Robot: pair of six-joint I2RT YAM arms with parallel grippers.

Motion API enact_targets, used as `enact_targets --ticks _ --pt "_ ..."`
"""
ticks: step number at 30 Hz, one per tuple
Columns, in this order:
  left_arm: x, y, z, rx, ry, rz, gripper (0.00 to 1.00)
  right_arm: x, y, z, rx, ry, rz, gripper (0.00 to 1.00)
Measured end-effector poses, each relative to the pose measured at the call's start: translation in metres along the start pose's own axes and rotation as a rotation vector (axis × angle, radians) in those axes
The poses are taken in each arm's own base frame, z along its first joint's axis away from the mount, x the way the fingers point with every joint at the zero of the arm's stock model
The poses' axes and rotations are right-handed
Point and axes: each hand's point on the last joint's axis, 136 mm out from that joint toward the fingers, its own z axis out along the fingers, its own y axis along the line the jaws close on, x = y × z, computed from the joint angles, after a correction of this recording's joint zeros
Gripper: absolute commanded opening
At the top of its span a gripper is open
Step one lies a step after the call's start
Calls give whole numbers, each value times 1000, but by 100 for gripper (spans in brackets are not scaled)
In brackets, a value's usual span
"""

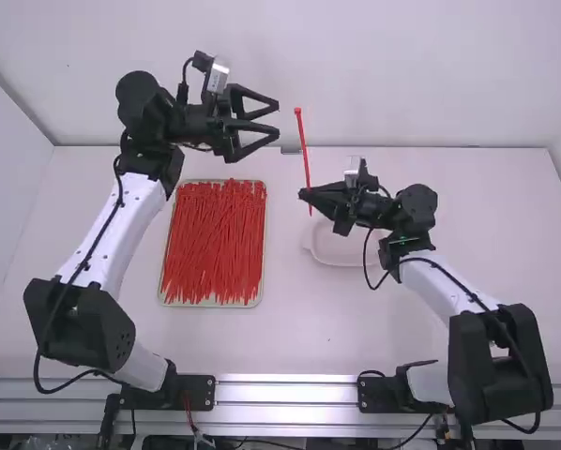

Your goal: Fasten the cable tie

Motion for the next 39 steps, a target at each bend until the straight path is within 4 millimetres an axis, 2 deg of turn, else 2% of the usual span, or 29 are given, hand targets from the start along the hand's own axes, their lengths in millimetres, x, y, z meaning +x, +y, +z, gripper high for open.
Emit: enact_targets --ticks 5,16,21,27,33,39 --pt "5 10 -9 -34 8 19 99 -2 -10 -9 38 -4 18 0" --pt "3 9 -10 -33 3 78 99 -10 -37 -16 182 -58 82 0" --pt "1 9 -10 -32 1 87 99 -6 -61 -19 293 -48 178 0" --pt "1 9 -10 -32 1 88 99 -17 -94 -18 435 3 229 0" --pt "0 8 -10 -31 -2 101 99 -18 -115 -15 589 58 261 0" --pt "-4 16 -14 -74 -23 76 99 -9 -131 -17 789 115 285 0"
